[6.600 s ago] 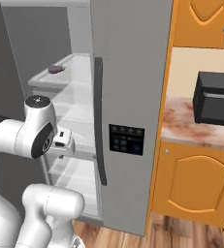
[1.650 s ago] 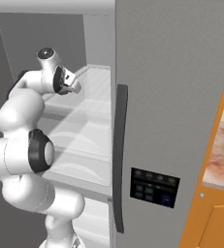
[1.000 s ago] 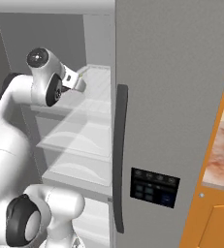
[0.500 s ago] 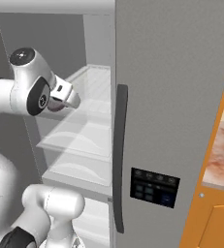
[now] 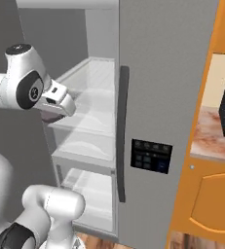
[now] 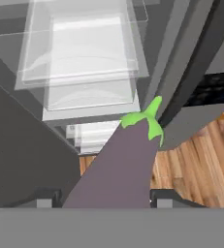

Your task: Open the fridge, remove the tangerine, eggplant, and steak, and place them on any counter.

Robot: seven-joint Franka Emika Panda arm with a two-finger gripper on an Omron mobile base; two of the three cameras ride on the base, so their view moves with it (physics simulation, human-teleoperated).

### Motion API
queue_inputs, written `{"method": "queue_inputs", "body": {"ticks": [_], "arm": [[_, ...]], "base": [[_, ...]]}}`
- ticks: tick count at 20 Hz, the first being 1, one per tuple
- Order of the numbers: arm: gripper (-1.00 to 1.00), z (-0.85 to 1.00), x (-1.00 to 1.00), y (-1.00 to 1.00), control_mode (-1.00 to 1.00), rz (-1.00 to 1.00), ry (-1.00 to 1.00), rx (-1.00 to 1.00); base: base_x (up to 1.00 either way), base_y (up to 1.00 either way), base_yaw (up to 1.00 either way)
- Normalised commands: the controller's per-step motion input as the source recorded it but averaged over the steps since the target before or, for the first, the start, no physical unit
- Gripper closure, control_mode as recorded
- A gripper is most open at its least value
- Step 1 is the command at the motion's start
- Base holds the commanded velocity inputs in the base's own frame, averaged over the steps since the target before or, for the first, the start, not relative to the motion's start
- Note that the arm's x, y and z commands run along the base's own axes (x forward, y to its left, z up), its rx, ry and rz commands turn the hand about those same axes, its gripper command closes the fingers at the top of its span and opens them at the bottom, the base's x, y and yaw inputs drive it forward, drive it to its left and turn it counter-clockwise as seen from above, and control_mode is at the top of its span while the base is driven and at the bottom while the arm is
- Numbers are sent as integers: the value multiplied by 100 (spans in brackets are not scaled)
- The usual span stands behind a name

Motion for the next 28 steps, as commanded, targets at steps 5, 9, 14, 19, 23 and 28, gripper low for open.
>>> {"method": "queue_inputs", "body": {"ticks": [5, 9, 14, 19, 23, 28], "arm": [[100, 0, 0, 0, 100, 0, 0, 0], [100, 0, 0, 0, 100, 0, 0, 0], [100, 0, 0, 0, 100, 0, 0, 0], [100, 0, 0, 0, 100, 0, 0, 0], [100, 0, 0, 0, 100, 0, 0, 0], [100, 0, 0, 0, 100, 0, 0, 0]], "base": [[-44, -70, -59], [5, -100, -73], [9, -100, -74], [16, -100, -71], [25, -81, -72], [40, -9, -57]]}}
